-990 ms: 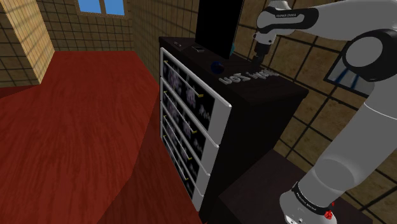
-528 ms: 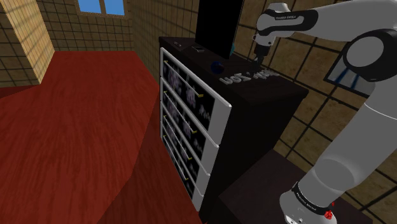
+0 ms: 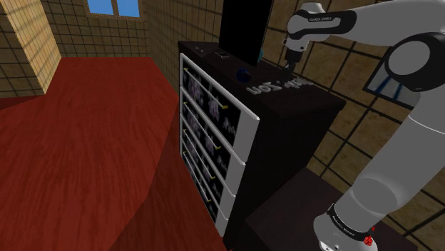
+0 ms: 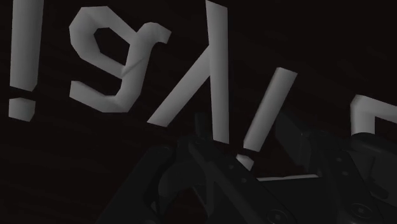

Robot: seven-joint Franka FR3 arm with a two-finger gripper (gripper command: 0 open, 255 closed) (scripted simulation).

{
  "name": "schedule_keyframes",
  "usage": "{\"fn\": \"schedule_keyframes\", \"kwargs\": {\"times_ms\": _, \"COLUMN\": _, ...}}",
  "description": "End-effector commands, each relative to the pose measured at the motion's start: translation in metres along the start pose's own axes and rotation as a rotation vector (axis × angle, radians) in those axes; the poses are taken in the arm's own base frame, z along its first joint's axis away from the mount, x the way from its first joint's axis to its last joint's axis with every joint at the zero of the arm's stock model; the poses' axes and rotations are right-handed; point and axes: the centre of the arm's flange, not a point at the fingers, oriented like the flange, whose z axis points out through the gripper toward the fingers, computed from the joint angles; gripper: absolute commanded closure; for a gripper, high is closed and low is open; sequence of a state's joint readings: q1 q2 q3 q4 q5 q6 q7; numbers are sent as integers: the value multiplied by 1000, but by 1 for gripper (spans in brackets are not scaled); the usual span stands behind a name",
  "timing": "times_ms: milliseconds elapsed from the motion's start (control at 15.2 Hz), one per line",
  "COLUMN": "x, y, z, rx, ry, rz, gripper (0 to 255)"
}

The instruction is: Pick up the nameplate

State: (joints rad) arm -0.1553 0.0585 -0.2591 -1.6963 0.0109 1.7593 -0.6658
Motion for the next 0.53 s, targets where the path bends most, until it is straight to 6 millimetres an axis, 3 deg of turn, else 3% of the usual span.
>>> {"fn": "schedule_keyframes", "kwargs": {"times_ms": 0, "x": 0, "y": 0, "z": -8, "rx": 2, "ry": -2, "rz": 0, "gripper": 255}}
{"fn": "schedule_keyframes", "kwargs": {"times_ms": 462, "x": 1, "y": 0, "z": -45, "rx": 2, "ry": -2, "rz": 0, "gripper": 255}}
